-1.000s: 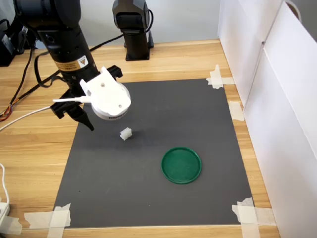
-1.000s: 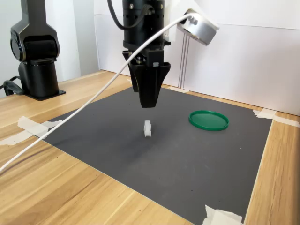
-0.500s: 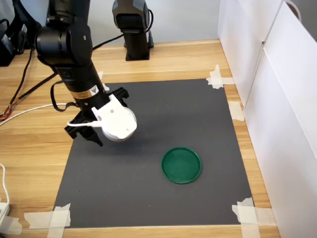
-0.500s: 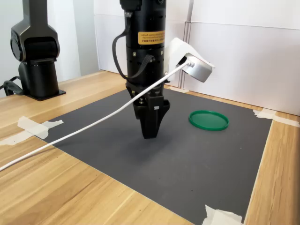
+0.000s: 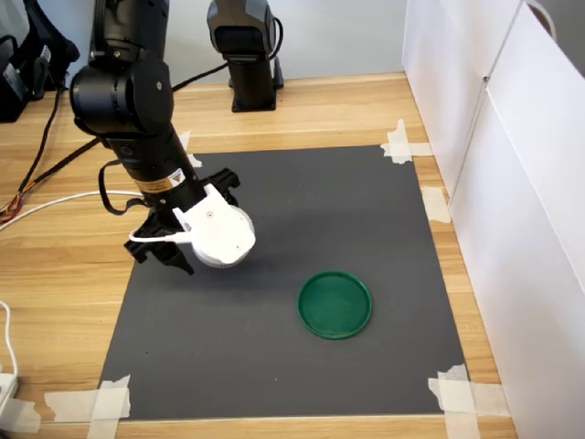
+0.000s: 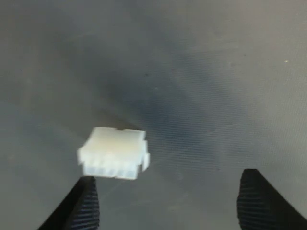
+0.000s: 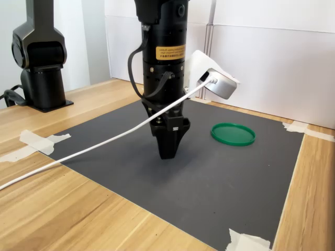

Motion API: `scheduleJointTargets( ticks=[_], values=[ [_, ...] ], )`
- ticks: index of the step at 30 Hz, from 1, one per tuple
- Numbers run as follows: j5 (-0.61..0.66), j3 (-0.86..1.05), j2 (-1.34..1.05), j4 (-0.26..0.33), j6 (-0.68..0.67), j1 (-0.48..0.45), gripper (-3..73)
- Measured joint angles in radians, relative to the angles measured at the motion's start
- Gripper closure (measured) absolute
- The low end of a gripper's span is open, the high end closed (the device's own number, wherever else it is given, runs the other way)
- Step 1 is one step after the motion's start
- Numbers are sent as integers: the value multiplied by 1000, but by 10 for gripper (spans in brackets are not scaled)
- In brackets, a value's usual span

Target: Grasp a white terminal and put it in the green lid.

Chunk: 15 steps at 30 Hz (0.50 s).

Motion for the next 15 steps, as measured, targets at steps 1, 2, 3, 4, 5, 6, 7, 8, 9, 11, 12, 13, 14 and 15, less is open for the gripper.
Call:
scheduleJointTargets(
  ticks=[1,2,3,4,5,6,7,8,9,11,12,13,14,15],
  values=[
    [5,-4,-5,1,0,0,-1],
    [7,-8,-15,1,2,4,-1],
    [11,-13,-26,-1,5,11,-1],
    [16,-20,-43,-6,7,25,-1],
    [19,-21,-58,-9,9,35,-1],
    [30,-22,-81,-11,12,55,-1],
    [35,-22,-99,-11,16,71,-1],
    [40,-22,-112,-8,18,82,-1],
    [43,-22,-124,-5,22,91,-1],
    [46,-22,-140,-3,39,105,-1],
    [47,-22,-145,-3,51,108,-1],
    [48,-22,-148,-4,60,109,-1],
    [48,-19,-151,-4,69,110,-1],
    [48,-12,-154,-6,75,110,-1]
  ],
)
